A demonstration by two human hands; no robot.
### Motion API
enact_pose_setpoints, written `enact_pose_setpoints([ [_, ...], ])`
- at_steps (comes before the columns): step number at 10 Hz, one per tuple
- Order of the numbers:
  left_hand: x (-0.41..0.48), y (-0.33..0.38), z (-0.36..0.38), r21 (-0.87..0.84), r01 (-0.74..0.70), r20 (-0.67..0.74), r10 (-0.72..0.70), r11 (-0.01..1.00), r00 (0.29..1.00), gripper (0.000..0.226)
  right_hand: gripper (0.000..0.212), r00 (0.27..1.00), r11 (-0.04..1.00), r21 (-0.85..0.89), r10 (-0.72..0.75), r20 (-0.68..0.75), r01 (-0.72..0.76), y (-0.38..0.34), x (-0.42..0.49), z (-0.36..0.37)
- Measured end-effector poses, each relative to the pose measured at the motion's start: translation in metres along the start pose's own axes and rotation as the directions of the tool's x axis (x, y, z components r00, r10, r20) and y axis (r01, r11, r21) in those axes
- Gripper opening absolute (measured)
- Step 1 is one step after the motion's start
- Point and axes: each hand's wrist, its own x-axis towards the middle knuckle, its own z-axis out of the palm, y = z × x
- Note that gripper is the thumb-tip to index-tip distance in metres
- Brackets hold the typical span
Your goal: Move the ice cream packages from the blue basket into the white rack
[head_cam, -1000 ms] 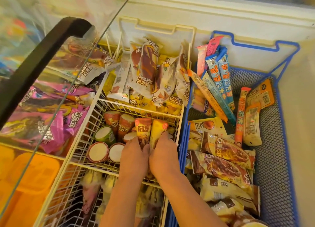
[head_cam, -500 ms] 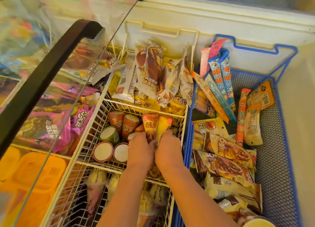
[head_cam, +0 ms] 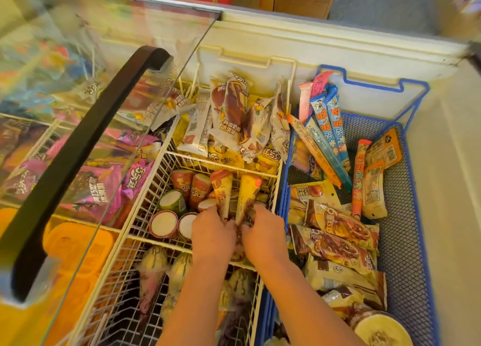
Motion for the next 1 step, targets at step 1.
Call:
enact_pose_setpoints([
  [1,-0.0127,-0.0002,-0.0103,0.029,0.037,0.024,-0.038,0.999,0.999,0.031,0.021,1.0,0.998,0.067,-0.016,-0.015,0.017,0.005,-0.0156,-0.0079],
])
